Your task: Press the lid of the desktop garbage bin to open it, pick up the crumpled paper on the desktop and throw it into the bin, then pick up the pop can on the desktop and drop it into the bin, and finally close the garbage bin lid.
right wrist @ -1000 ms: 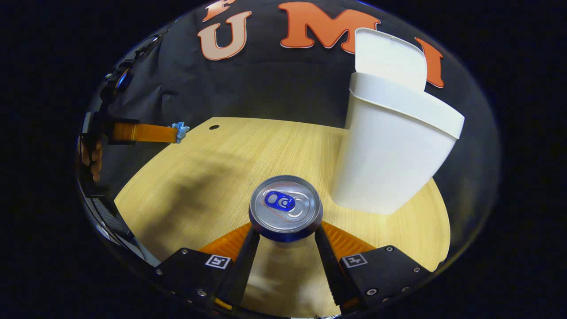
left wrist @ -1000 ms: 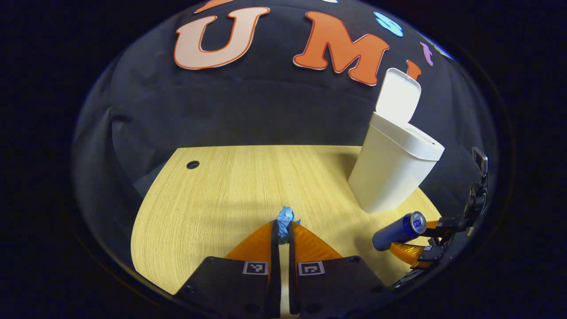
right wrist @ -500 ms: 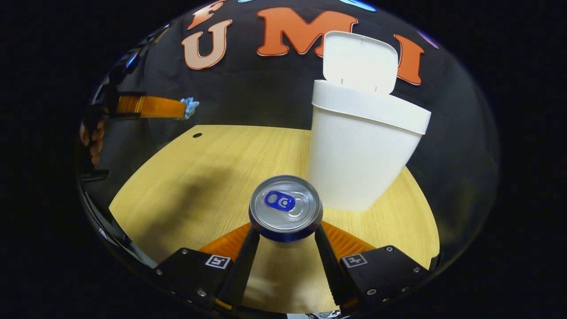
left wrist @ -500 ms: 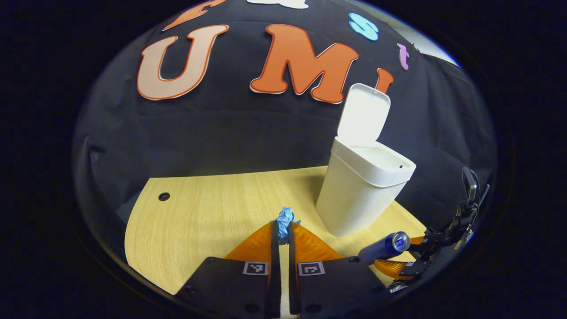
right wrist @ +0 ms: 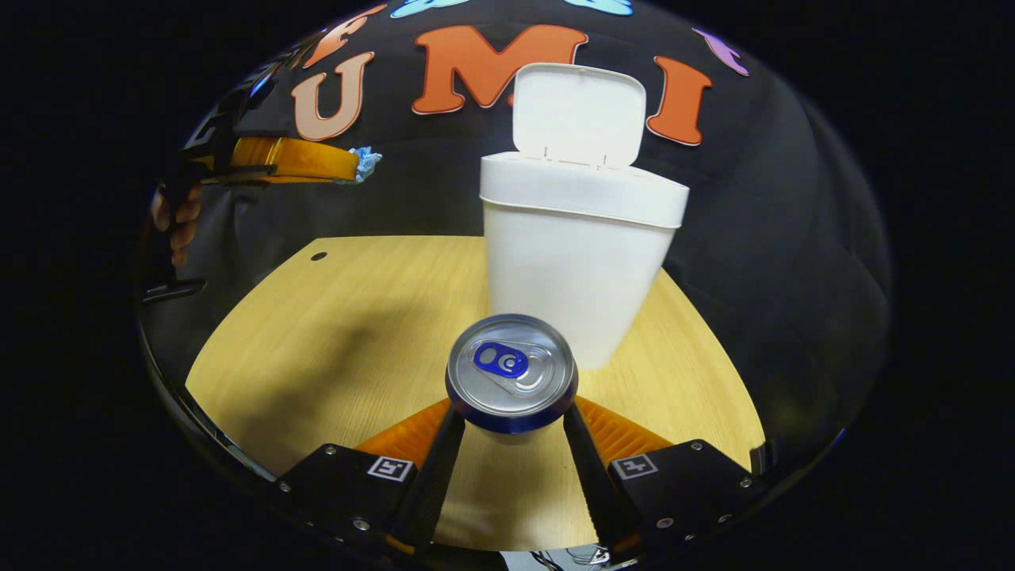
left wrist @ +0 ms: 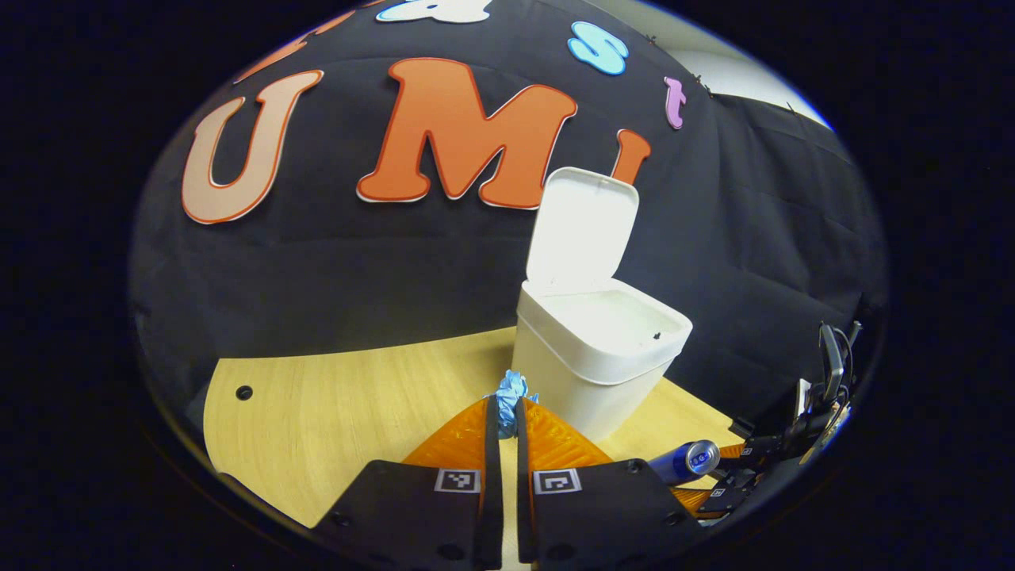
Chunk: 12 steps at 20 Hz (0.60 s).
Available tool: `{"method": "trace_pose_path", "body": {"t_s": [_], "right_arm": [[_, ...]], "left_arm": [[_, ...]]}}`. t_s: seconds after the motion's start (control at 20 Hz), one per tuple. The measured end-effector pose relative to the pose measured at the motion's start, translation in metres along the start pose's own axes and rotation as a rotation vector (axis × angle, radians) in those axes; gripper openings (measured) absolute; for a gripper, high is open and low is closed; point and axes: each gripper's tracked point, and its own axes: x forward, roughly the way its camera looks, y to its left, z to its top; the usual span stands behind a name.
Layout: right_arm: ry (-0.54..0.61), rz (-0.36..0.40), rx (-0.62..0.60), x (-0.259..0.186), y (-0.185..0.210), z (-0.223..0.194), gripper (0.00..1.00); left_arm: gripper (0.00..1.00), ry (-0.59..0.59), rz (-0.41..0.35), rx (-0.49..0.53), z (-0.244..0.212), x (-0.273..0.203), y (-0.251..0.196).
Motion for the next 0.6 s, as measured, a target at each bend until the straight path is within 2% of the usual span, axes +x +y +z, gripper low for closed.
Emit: {"method": "trace_pose_path", "body": {"t_s": [0.2,0.6], "right_arm": [[0.004,-0.044,0.03,0.001,0.001,-0.001,0.76],[0.002,-0.13,0.105,0.0,0.003,0.003,0.76]], "left_arm": [[0.11,-0.049,-0.063,0.032,0.02,0.022,-0.032],[0.1,-0.117,-0.14,0.085,0.065,0.066,-0.086]]}}
